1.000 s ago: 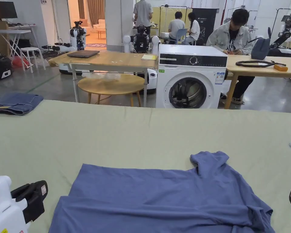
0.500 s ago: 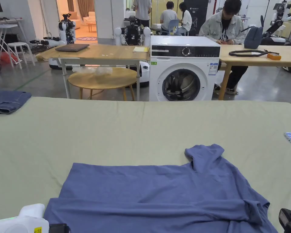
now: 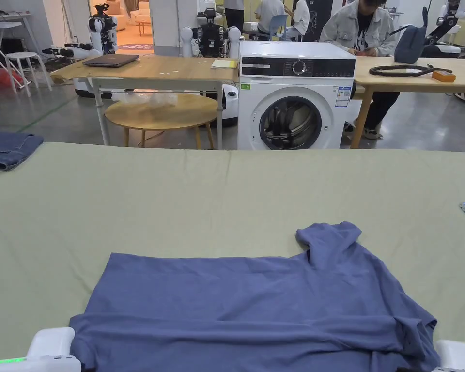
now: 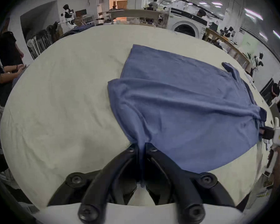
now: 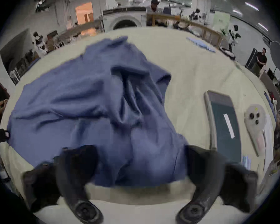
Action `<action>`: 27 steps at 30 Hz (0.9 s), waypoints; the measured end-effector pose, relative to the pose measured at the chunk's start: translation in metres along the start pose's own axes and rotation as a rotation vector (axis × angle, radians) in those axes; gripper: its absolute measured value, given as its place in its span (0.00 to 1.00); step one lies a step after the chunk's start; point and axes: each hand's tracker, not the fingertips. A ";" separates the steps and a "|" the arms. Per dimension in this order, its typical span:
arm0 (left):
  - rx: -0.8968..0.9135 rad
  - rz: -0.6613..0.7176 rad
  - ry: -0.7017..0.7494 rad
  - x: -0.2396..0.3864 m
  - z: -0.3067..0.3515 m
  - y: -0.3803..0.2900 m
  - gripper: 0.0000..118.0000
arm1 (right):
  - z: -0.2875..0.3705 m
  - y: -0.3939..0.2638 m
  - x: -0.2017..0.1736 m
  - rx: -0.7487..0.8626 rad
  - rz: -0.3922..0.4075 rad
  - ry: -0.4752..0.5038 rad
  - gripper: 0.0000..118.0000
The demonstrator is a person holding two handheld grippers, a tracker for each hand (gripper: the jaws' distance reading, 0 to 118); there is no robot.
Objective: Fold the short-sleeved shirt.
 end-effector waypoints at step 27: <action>0.067 0.091 -0.047 -0.051 0.117 -0.116 0.75 | 0.154 -0.129 0.023 0.158 -0.035 0.135 0.56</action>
